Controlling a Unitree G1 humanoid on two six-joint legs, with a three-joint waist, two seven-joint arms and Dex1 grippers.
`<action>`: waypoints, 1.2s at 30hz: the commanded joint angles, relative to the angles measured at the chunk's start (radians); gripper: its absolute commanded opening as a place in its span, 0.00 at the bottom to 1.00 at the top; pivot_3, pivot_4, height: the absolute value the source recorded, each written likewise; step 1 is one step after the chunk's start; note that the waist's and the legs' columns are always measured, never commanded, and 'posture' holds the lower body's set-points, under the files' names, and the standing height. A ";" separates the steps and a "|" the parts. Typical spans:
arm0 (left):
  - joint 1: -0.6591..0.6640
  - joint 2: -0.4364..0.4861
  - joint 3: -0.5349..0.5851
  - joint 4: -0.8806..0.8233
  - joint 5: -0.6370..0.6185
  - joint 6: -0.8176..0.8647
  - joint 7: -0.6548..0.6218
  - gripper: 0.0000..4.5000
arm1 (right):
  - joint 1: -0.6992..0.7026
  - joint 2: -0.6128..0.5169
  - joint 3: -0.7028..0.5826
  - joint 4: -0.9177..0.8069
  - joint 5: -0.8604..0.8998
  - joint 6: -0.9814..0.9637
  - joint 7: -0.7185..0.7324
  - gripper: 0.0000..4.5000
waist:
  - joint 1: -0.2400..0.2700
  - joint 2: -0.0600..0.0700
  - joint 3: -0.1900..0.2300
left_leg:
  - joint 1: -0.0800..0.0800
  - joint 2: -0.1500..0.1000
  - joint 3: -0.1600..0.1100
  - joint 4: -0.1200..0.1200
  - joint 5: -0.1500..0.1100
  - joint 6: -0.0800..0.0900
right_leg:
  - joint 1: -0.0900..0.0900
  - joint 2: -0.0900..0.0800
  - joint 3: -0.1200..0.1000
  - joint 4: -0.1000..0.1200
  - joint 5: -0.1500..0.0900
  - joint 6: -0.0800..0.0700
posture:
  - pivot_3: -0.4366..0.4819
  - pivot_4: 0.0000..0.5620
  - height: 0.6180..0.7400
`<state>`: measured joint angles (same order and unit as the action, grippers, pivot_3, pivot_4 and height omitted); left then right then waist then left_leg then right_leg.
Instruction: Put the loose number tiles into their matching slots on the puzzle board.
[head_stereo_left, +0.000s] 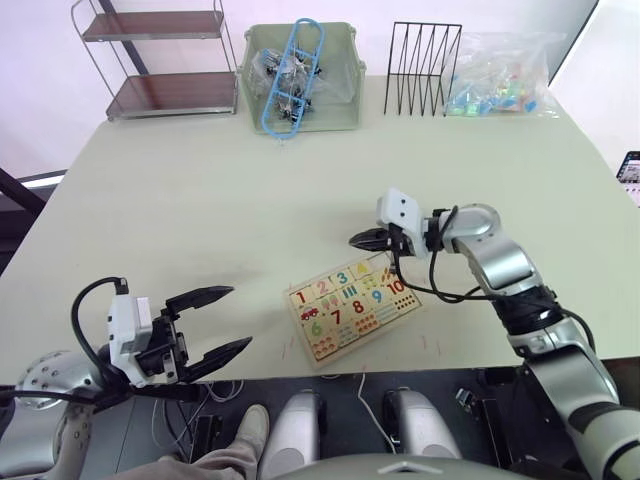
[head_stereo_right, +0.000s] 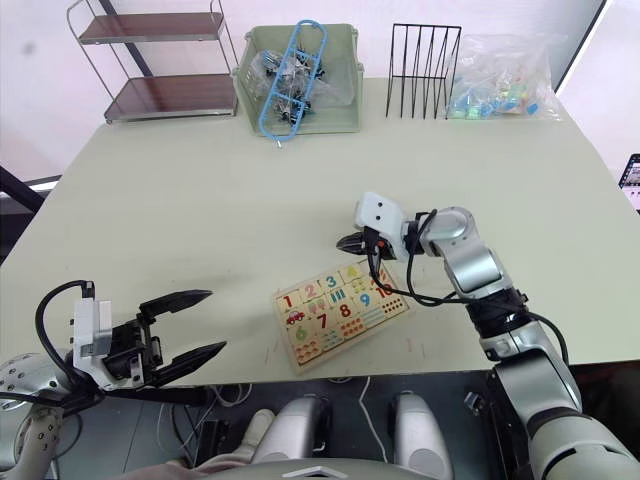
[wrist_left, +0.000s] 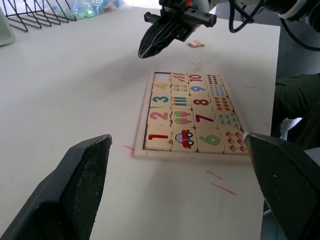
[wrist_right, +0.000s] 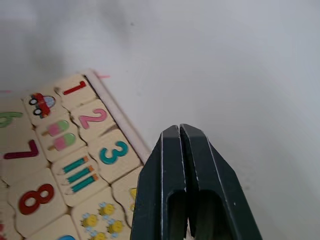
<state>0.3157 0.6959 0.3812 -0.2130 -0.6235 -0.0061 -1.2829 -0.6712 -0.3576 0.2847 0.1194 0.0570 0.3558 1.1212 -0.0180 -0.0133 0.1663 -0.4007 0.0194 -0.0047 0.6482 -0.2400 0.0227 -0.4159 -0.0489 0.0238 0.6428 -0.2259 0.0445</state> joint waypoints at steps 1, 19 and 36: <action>0.004 0.002 0.008 -0.012 -0.005 -0.006 0.000 1.00 | 0.041 -0.014 -0.029 -0.089 0.041 0.010 -0.025 0.01 | 0.001 0.000 0.000 | 0.000 0.000 0.000 0.000 0.000 0.000 | 0.000 0.000 0.000 0.000 0.000 0.000 | 0.48 0.27 1.00; 0.006 -0.006 0.006 -0.008 0.001 -0.016 -0.002 1.00 | 0.151 -0.069 0.054 -0.059 -0.018 0.048 -0.120 0.01 | 0.002 -0.001 0.000 | 0.000 0.000 0.001 0.000 0.000 0.000 | 0.000 0.000 0.000 0.000 0.000 0.000 | 0.48 0.27 1.00; 0.015 -0.074 0.031 0.008 0.005 -0.018 0.082 1.00 | 0.382 -0.051 -0.279 -0.353 0.231 -0.013 -0.255 0.01 | 0.006 -0.002 0.000 | -0.001 -0.001 0.000 0.001 0.000 0.000 | 0.002 -0.001 -0.001 -0.001 0.000 0.001 | 0.48 0.27 1.00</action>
<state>0.3275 0.6238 0.3858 -0.1916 -0.6104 -0.0101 -1.2178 -0.2994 -0.4015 0.0590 -0.1772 0.2507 0.3780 0.8812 -0.0120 -0.0151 0.1661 -0.4009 0.0189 -0.0046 0.6489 -0.2401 0.0228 -0.4143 -0.0495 0.0233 0.6417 -0.2262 0.0451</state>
